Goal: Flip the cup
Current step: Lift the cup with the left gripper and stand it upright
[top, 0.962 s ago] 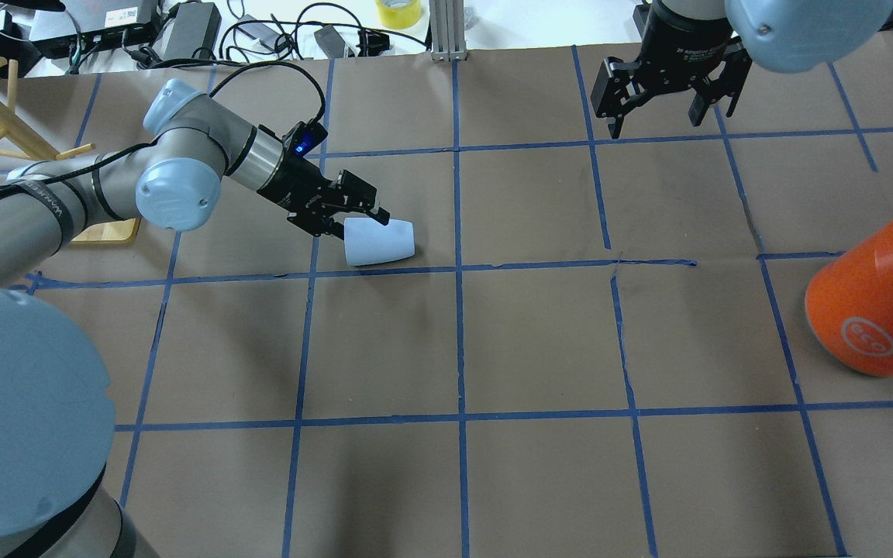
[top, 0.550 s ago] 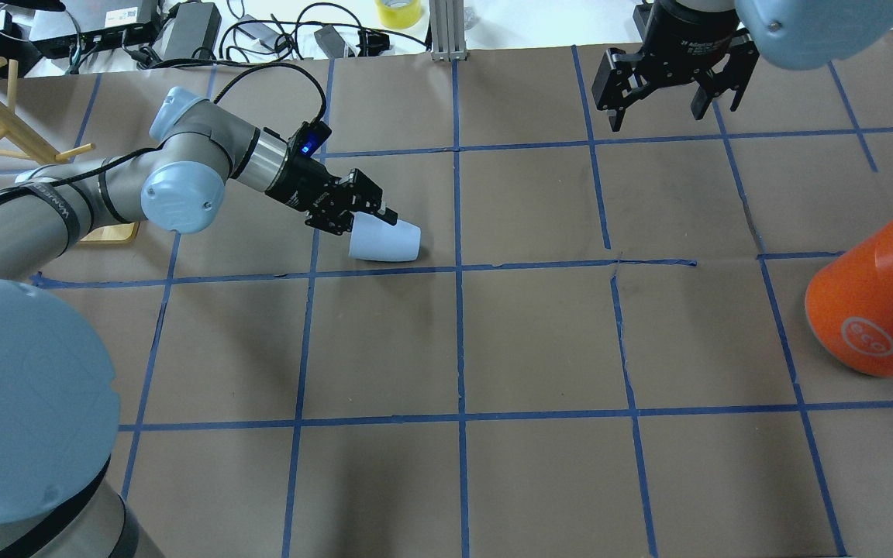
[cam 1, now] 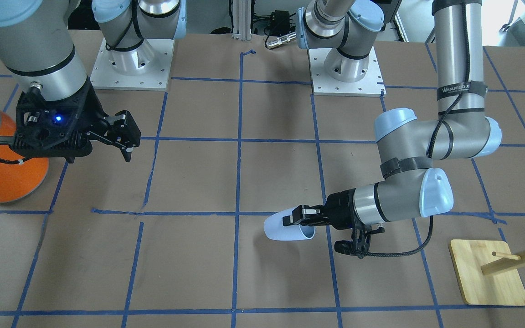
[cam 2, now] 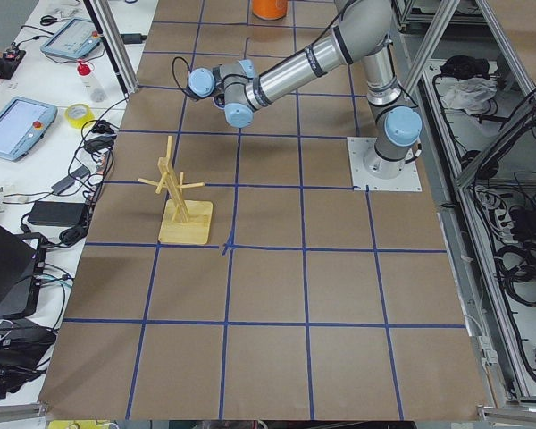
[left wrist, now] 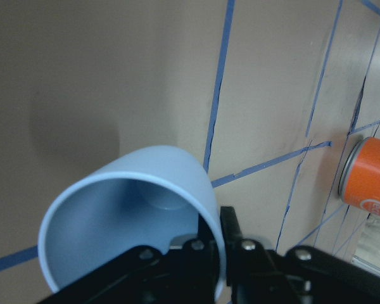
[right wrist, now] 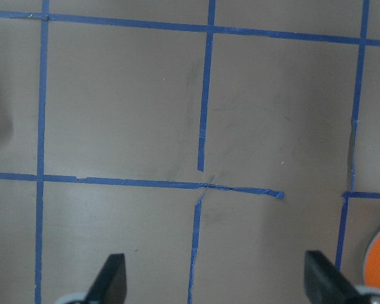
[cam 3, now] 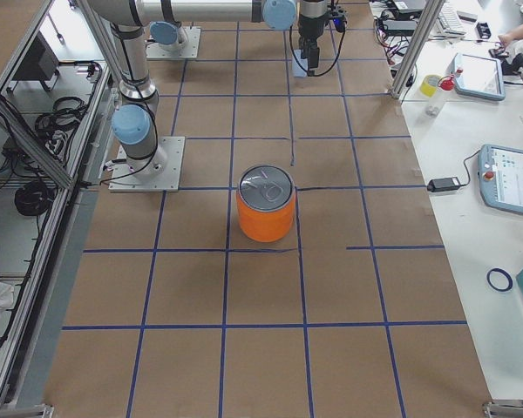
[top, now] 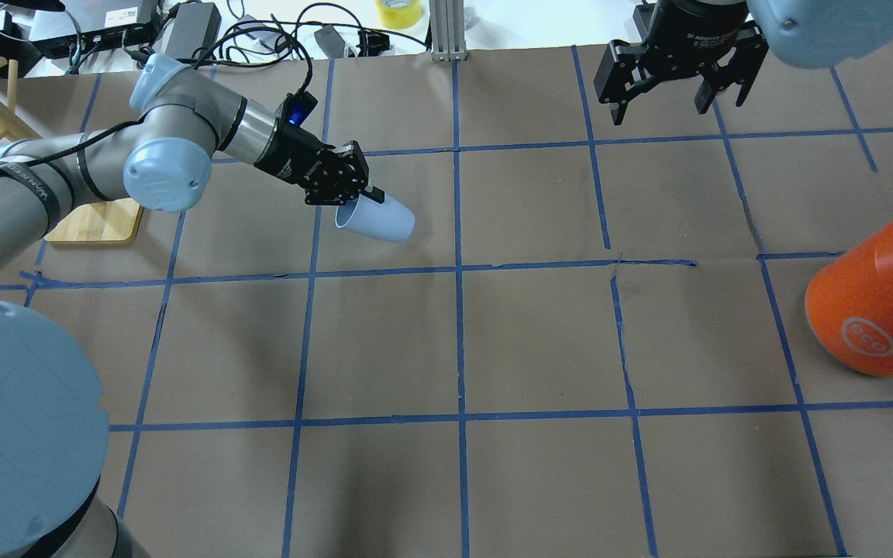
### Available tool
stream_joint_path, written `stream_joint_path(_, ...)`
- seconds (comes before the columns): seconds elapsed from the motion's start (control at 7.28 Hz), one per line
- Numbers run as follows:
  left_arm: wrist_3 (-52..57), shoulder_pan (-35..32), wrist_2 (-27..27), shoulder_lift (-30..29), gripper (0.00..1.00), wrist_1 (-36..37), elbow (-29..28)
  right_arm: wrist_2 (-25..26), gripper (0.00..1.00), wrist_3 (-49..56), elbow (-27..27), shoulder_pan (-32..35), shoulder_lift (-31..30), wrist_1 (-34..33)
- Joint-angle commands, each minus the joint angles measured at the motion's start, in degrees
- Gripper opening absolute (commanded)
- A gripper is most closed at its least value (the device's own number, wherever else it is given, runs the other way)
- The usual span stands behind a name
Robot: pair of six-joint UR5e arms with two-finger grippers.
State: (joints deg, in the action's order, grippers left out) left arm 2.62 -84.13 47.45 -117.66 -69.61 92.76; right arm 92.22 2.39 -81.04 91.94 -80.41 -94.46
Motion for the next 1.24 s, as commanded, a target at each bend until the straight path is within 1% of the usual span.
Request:
stream_joint_path(0.0,-3.2,-0.3,17.2,1.4,0.00,-0.7,-7.6,0.2,1.00,0.1,-0.3,0.0,-0.2,0.2)
stream_joint_path(0.14,-1.6,-0.4,28.3,0.9,0.00,0.0,-10.0,0.4,1.00,0.2,-0.2,0.0,-0.5,-0.1)
stream_joint_path(0.27,4.4,-0.4,36.8,0.1,0.00,0.7,-12.0,0.1,1.00,0.1,-0.3,0.0,-0.5,-0.9)
stream_joint_path(0.41,10.6,-0.4,40.7,-0.8,0.00,2.0,-12.8,0.1,1.00,0.1,-0.3,0.0,-0.6,-0.9)
stream_joint_path(0.55,11.1,-0.4,41.5,-2.1,0.00,4.5,-12.6,0.1,1.00,0.1,-0.4,0.0,-0.8,-0.9)
stream_joint_path(0.69,11.1,-0.4,45.0,-3.7,0.00,5.8,-12.2,0.1,1.00,0.1,-0.6,-0.1,-1.0,-0.9)
stream_joint_path(0.82,11.0,-0.4,45.9,-4.5,0.00,5.1,-11.9,0.2,1.00,0.0,-0.6,-0.1,-1.0,-0.8)
stream_joint_path(1.1,10.8,-0.4,46.2,-4.9,0.00,1.3,-11.6,0.2,1.00,0.1,-0.6,-0.1,-0.9,-0.5)
